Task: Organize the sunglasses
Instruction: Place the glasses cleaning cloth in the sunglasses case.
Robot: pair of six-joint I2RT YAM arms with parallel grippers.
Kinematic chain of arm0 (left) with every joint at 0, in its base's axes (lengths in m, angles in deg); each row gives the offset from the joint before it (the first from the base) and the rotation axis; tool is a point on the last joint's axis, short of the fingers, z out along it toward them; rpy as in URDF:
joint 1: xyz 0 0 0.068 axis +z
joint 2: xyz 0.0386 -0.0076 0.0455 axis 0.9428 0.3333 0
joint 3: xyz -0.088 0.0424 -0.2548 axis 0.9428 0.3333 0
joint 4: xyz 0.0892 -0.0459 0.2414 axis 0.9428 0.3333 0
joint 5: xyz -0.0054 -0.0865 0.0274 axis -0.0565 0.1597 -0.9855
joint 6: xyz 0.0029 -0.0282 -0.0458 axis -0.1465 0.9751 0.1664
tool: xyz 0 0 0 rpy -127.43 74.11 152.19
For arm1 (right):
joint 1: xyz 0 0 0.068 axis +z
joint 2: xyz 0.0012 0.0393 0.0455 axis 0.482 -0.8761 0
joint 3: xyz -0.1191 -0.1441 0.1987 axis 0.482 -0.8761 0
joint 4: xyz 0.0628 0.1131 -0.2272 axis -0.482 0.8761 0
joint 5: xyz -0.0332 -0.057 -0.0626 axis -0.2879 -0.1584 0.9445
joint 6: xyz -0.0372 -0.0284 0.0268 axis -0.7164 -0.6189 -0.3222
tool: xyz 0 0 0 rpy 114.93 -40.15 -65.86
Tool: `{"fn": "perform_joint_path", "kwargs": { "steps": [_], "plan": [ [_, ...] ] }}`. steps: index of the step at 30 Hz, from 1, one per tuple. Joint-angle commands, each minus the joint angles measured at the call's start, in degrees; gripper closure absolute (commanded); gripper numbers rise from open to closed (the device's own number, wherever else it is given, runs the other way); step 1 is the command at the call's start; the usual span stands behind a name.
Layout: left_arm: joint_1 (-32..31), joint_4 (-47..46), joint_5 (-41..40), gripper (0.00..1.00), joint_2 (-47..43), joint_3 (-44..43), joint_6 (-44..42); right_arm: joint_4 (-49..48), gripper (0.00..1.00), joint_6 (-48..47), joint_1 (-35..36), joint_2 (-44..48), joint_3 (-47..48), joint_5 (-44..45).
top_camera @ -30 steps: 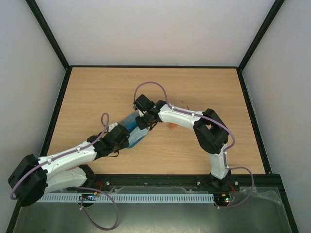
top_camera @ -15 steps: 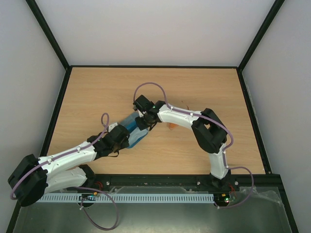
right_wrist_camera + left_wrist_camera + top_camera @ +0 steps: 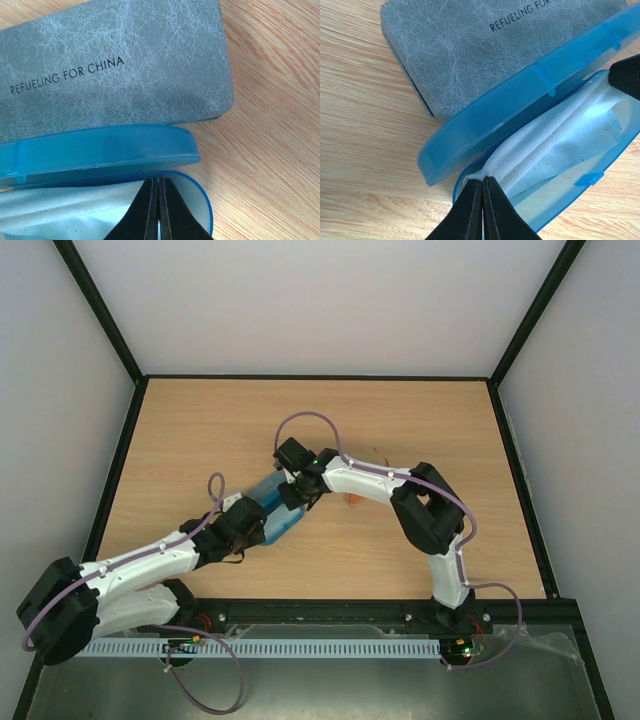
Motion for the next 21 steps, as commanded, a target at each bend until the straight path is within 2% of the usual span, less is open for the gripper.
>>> {"fn": "perform_joint_path", "kwargs": {
  "steps": [1, 7, 10, 14, 19, 21],
  "plan": [
    [0.52, 1.34, -0.10, 0.95, 1.07, 0.75, -0.81, 1.94, 0.99, -0.45, -0.28, -1.00, 1.26, 1.03],
    [0.52, 1.16, 0.11, 0.87, 1.50, 0.82, -0.99, 2.09, 0.99, -0.58, -0.26, -1.17, 1.12, 1.02],
    [0.59, 1.39, -0.01, 0.75, 1.54, 0.90, -0.94, 2.20, 0.97, -0.51, -0.26, -1.17, 1.24, 1.10],
    [0.74, 2.09, -0.53, 0.74, 0.97, 0.69, -0.89, 1.97, 0.91, -0.51, -0.25, -0.91, 1.25, 1.12],
    [0.87, 3.49, -1.17, 0.74, -0.79, 0.22, -0.80, 1.54, 0.82, -0.42, -0.33, -0.65, 1.10, 0.92],
    [0.96, 4.33, -1.43, 0.74, -1.29, -0.17, -0.85, 1.40, 0.69, -0.47, -0.31, -0.64, 1.08, 0.73]
  ]
}}
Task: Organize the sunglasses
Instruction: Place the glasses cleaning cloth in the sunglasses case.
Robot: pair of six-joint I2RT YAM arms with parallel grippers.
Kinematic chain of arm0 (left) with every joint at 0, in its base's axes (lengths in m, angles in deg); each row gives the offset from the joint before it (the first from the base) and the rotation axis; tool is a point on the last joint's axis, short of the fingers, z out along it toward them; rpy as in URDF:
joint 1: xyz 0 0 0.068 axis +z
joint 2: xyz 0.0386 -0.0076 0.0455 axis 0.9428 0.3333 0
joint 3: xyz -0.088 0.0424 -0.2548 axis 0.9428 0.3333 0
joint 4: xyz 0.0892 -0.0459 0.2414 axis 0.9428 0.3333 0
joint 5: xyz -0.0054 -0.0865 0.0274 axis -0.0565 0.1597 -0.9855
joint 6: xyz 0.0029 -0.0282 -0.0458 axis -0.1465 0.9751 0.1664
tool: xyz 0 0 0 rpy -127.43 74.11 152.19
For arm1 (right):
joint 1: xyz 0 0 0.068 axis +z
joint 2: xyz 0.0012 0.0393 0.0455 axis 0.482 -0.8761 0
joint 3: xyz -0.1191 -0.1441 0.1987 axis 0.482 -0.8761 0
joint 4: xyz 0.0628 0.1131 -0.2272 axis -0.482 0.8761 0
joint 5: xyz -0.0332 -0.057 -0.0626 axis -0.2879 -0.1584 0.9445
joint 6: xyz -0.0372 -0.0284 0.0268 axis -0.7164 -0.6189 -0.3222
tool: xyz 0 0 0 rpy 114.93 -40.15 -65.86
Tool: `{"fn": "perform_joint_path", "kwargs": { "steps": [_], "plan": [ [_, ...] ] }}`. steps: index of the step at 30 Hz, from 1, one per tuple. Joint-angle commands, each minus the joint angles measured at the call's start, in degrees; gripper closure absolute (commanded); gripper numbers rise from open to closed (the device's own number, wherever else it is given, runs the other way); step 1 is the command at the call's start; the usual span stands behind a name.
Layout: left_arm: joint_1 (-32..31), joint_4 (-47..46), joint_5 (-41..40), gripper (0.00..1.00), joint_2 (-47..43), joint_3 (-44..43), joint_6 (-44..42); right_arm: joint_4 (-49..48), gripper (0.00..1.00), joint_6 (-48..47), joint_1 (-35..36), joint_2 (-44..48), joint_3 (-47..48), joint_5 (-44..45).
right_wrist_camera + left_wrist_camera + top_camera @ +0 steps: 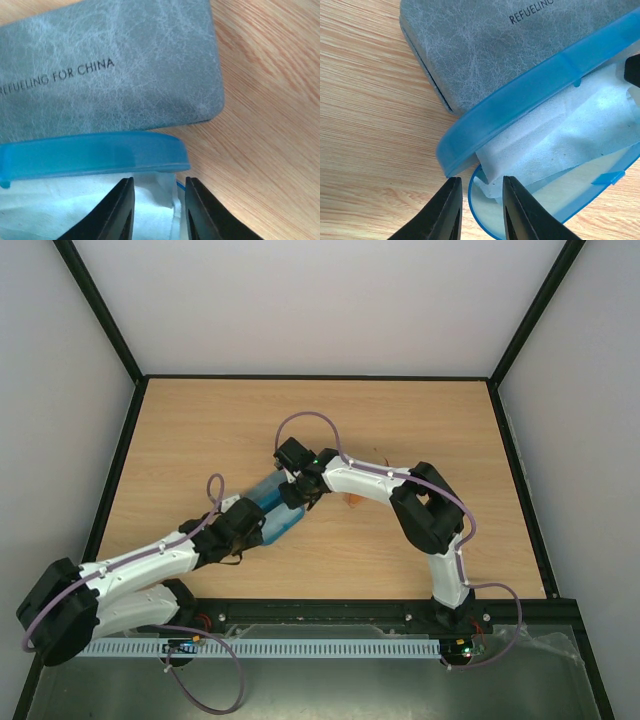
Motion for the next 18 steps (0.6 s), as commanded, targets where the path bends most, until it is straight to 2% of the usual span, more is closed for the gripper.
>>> {"fn": "perform_joint_path", "kwargs": {
  "steps": [1, 4, 15, 18],
  "plan": [
    [0.45, 3.05, -1.56, 0.74, -1.74, -0.56, -0.16, 1.41, 0.66, -0.61, -0.15, -0.36, 1.11, -0.06],
    [0.54, 3.86, -2.00, 0.74, -2.26, -0.89, -0.21, 1.00, 0.60, -0.44, -0.14, 0.25, 0.86, 0.11],
    [1.02, 6.63, -3.69, 0.73, -4.27, -3.16, -0.79, 0.79, 0.59, 0.43, -0.36, 8.66, -2.59, 2.24],
    [1.41, 7.28, -3.72, 0.70, -4.56, -4.09, -1.35, 1.16, 0.59, 0.76, -0.63, 11.41, -3.55, 2.42]
  ]
}}
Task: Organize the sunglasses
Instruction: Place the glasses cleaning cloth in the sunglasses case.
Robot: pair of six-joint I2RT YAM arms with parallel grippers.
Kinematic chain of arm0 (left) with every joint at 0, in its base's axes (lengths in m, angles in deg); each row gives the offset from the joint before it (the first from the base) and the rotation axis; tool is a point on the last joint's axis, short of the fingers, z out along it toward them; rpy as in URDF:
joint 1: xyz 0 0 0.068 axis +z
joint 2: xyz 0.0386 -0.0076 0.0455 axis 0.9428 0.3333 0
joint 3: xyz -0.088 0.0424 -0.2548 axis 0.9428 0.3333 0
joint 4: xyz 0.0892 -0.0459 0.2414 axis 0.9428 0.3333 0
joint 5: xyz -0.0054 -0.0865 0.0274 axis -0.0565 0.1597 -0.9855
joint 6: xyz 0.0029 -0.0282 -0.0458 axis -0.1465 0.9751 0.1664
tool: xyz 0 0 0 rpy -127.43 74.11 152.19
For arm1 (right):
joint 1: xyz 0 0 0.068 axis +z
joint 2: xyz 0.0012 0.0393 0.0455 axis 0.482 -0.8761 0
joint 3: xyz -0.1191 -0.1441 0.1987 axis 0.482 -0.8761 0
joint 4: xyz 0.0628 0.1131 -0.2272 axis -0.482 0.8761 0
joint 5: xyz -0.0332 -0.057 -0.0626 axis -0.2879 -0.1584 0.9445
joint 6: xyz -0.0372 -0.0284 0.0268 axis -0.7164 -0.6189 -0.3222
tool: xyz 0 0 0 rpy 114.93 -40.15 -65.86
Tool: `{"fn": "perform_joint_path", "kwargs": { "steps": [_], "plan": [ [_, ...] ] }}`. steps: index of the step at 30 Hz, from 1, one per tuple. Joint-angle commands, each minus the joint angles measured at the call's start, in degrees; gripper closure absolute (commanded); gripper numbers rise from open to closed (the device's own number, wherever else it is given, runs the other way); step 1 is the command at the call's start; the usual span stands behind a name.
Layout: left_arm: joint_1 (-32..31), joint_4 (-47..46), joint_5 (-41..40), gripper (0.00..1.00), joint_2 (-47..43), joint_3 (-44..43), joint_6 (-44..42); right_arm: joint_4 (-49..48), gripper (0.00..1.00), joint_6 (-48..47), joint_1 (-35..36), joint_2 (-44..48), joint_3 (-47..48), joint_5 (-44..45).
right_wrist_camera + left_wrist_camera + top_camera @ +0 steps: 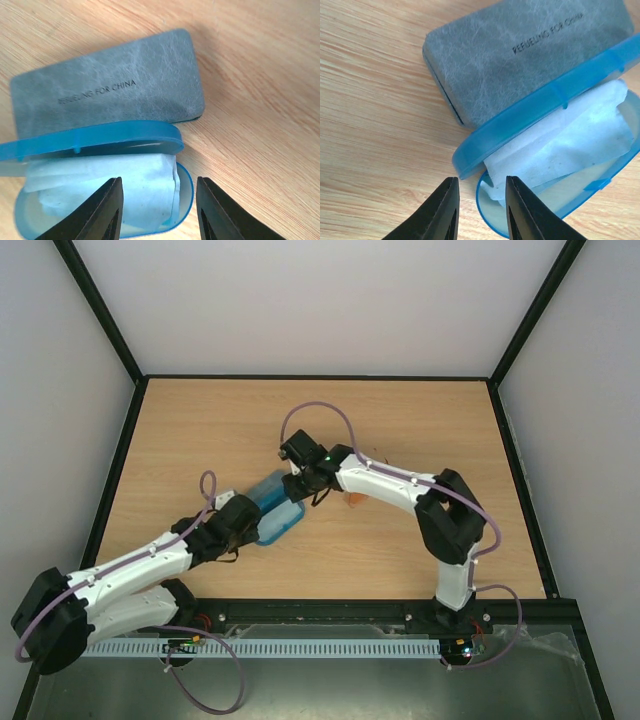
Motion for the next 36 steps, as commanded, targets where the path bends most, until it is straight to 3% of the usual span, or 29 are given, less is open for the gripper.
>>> {"fn": "perform_joint_path", "kwargs": {
  "steps": [1, 15, 24, 28, 36],
  "plan": [
    [0.76, 2.63, -1.39, 0.70, -1.08, -2.70, -1.10, 1.37, 0.59, 0.71, -0.65, 5.95, -1.93, 1.16],
    [0.85, 2.01, 1.86, 0.66, 0.53, -7.36, -4.55, 1.00, 0.59, 4.00, -8.40, 19.43, -6.20, 0.44],
    [0.92, 2.32, 2.30, 0.64, 2.20, -9.97, -7.01, 0.57, 0.55, 9.70, -12.22, 29.12, -11.51, 9.69],
    [0.92, 2.55, 2.48, 0.64, 2.35, -10.44, -7.57, -1.36, 0.55, 10.85, -15.97, 32.53, -17.29, 5.99],
    [1.83, 2.78, 2.47, 0.63, 0.78, -10.18, -8.14, -4.07, 0.52, 13.38, -15.44, 40.59, -28.48, -0.23]
  ]
}}
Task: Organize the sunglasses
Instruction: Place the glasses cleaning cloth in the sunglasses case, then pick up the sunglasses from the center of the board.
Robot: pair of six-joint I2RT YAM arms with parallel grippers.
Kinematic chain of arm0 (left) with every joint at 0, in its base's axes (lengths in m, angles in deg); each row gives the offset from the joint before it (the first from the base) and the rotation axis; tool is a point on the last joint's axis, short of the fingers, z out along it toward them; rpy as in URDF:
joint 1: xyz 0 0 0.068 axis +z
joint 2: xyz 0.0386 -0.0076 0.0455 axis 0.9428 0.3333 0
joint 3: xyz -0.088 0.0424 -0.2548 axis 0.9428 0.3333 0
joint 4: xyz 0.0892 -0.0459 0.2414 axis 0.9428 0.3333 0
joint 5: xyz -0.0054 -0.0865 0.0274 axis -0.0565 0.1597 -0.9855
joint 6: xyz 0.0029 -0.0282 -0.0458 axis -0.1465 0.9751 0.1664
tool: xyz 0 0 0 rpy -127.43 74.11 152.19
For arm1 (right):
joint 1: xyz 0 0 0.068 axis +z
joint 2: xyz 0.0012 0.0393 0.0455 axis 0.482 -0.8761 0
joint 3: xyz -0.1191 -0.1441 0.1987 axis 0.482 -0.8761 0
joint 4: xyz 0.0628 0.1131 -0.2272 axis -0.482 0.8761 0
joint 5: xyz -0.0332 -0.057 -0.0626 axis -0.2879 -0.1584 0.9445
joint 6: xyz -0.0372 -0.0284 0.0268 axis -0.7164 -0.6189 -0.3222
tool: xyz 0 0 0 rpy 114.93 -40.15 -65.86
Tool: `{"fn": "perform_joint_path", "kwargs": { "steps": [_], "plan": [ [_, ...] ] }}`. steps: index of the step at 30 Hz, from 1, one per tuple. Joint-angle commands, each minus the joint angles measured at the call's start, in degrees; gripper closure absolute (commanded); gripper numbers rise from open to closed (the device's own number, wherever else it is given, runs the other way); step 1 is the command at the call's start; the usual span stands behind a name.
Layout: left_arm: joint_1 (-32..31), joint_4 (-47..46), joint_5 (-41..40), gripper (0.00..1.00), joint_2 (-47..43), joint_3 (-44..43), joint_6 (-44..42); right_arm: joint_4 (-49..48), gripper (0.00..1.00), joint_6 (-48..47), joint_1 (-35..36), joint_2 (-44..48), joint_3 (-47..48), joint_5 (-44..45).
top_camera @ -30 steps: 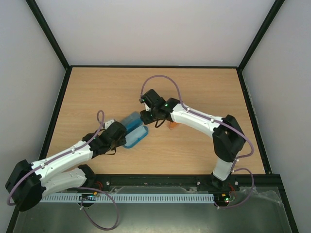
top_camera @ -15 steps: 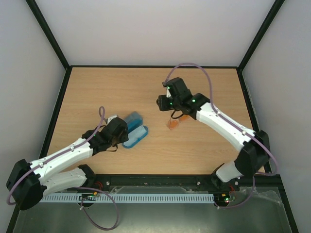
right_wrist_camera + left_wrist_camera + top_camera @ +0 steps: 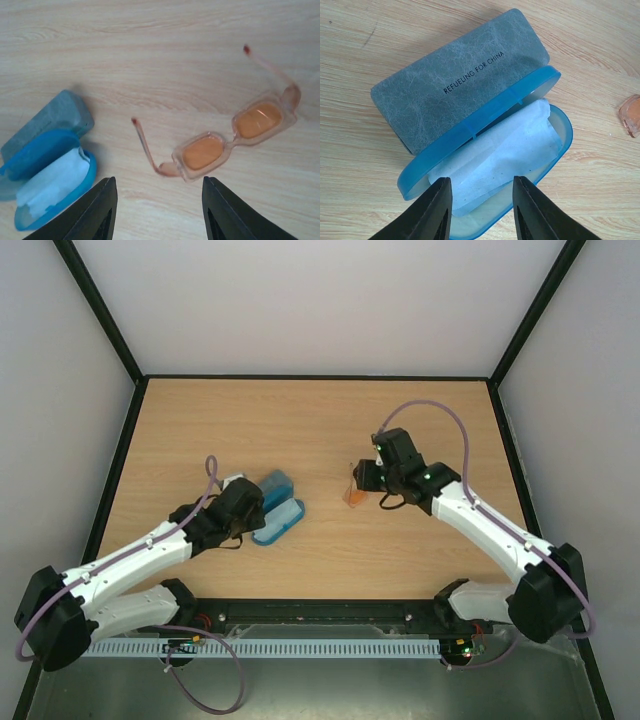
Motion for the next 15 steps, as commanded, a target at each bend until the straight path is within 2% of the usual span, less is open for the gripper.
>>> {"fn": "perform_joint_path", "kwargs": {
  "steps": [1, 9, 15],
  "plan": [
    [0.74, 1.27, 0.16, 0.63, -0.95, -1.08, -1.20, -2.49, 0.52, 3.56, 1.12, 4.71, -5.16, -3.98],
    [1.21, -0.69, 1.12, 0.63, -0.27, 0.10, -1.62, -6.23, 0.50, 3.65, 4.18, 0.11, -8.92, -2.91],
    [1.53, -0.95, 1.31, 0.63, -1.29, 0.97, -1.49, -8.92, 0.48, 2.13, 4.60, -6.83, -7.91, 2.98]
  ]
}}
